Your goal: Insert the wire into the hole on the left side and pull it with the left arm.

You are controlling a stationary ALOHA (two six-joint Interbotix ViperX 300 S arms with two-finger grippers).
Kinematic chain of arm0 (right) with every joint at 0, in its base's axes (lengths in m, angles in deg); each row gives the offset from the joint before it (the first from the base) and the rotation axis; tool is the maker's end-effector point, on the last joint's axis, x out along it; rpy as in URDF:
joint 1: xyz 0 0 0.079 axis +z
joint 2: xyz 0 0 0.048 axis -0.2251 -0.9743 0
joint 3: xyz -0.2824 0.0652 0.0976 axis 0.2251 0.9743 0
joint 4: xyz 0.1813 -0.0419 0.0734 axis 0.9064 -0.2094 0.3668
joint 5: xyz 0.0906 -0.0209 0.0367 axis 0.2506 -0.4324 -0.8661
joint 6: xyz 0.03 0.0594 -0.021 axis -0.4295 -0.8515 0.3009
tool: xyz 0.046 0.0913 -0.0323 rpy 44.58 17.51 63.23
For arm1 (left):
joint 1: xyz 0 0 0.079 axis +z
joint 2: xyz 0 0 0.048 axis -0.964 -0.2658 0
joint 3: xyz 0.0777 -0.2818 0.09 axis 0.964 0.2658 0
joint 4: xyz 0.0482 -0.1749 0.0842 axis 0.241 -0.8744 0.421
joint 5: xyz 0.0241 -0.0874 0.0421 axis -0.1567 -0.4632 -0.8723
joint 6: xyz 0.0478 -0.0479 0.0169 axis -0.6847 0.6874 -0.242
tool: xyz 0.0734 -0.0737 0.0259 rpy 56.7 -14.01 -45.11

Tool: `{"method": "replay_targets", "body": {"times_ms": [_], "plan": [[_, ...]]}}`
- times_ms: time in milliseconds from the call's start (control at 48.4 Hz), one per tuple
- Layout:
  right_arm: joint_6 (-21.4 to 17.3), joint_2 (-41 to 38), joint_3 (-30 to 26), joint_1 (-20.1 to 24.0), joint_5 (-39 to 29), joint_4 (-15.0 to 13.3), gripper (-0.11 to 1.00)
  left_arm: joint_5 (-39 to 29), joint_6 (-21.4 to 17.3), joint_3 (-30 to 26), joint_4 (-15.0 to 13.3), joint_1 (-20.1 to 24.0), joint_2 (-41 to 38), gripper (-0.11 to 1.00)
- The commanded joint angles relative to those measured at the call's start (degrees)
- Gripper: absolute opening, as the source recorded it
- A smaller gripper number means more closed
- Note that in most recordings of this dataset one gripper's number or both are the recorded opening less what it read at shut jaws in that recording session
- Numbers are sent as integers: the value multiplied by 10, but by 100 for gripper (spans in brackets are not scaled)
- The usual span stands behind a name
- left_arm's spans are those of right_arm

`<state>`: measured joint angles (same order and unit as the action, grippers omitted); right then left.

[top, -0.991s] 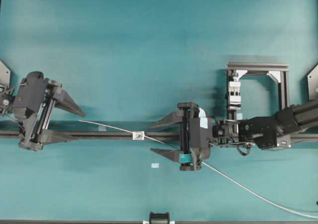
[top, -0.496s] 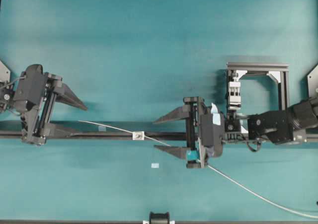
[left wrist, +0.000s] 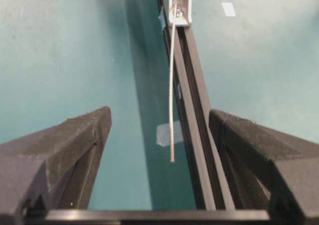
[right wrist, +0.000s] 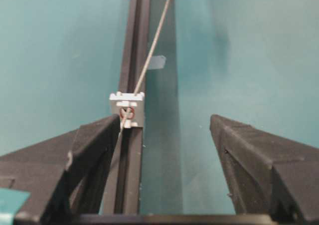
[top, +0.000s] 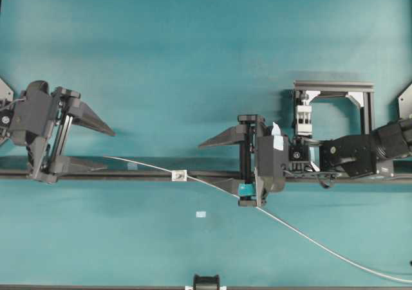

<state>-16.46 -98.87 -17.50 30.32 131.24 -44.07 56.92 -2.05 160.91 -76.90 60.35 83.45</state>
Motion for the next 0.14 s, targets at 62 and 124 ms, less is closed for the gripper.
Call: {"method": "replay_targets", "body": {"times_ms": [62,124], "plan": [[4,32,3,-7,4,0,83,15,-7,-7,1,6,4,89],[4,38,6,-10,5,-1,83,20,-7,-5,-1,8,4,89]]}}
